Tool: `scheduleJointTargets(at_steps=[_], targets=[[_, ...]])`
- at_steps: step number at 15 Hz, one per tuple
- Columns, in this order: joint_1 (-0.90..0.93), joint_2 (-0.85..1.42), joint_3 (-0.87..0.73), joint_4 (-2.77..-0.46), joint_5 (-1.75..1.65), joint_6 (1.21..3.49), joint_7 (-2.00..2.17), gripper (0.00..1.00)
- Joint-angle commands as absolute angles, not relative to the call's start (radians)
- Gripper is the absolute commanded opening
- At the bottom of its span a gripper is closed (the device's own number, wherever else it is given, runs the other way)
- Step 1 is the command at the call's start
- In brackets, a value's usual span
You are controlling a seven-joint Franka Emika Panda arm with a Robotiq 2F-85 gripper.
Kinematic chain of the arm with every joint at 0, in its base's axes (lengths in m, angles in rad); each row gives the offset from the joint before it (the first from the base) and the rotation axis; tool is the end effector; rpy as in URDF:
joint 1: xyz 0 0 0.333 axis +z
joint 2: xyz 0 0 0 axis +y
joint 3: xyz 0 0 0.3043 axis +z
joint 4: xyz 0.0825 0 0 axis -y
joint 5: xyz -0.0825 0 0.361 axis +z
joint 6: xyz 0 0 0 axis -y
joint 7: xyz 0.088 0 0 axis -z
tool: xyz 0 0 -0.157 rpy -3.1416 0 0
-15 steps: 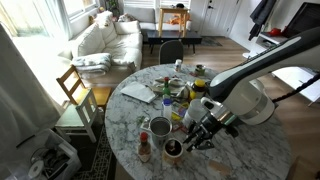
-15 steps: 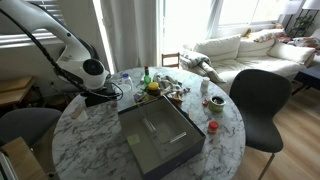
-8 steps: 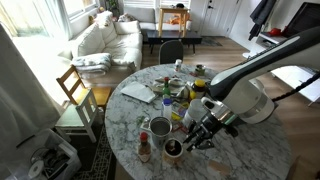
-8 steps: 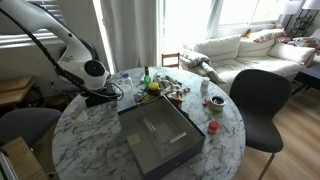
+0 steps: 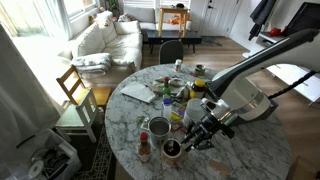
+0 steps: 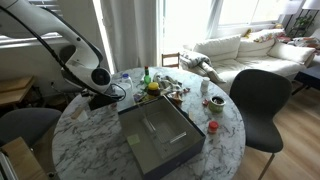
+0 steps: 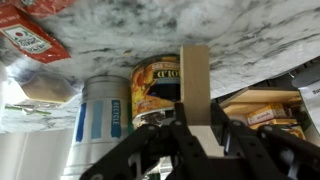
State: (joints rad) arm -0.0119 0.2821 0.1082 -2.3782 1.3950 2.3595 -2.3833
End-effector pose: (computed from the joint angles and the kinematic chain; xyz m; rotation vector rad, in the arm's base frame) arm 0.4704 0.0962 0.1652 -1.9751 -1.4586 -0.8233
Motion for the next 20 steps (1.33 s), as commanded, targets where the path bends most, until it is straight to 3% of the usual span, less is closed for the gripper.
scheduleJointTargets(at_steps=[1,20], targets=[[-0.003,0.330,0.081,-2.352,1.446,2.308,-2.470,0.07],[0.009,0.352,0.023,-2.349,1.314,2.250,-2.430,0.07]])
